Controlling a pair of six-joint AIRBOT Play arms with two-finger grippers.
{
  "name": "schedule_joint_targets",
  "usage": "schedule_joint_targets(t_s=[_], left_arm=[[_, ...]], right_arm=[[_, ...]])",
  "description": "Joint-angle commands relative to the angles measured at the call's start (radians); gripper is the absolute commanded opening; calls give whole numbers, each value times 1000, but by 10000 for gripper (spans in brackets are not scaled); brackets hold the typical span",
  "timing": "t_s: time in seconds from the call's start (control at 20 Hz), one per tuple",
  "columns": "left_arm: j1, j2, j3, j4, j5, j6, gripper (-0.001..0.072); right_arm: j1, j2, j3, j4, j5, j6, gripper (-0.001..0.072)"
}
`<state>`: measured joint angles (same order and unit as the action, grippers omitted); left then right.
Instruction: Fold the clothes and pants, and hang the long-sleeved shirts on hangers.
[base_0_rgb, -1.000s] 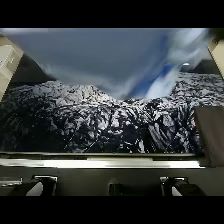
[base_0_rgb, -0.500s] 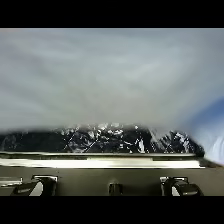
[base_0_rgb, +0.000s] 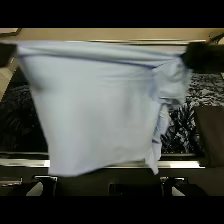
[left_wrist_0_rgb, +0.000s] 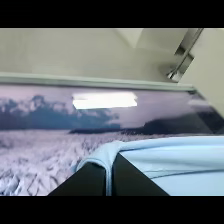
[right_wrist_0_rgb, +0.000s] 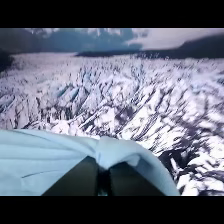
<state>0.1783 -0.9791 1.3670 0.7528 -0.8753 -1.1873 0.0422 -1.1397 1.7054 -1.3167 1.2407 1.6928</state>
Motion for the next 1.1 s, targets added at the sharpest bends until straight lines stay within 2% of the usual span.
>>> schedule_joint_targets(t_s=[0.0,0.2,0.3,0.45,0.5,0.55,0.6,0.65,0.7,0.85,0.95,1.05], left_arm=[[2,-217,-158,-2,93,41,22],[-10,-432,-158,-20,-45,-101,22],[-25,-487,-158,-20,-108,-107,23],[-53,-532,-158,-20,-163,-108,28],[-58,-534,-158,-21,-165,-110,94],[-58,-533,-154,-20,-167,-136,309],[-40,-533,-134,-18,-201,-165,650],[-6,-533,-103,-5,-256,-174,718],[43,-533,-65,28,-332,-175,718],[193,-526,-24,175,-542,-250,712],[243,-526,-72,330,-668,-251,710],[256,-520,-187,365,-673,-221,491]], right_arm=[[0,-312,-81,209,-143,81,44],[1,-559,-81,450,-18,92,45],[1,-619,-81,493,30,92,45],[0,-645,-81,474,31,92,46],[-7,-643,-80,469,15,92,74],[-27,-635,-74,468,20,82,196],[-61,-623,-60,460,51,69,329],[-113,-605,-36,425,113,52,478],[-171,-582,-14,369,195,32,567],[-352,-486,-32,75,433,24,571],[-419,-421,-132,-6,470,-3,572],[-439,-364,-269,-2,419,-20,571]])
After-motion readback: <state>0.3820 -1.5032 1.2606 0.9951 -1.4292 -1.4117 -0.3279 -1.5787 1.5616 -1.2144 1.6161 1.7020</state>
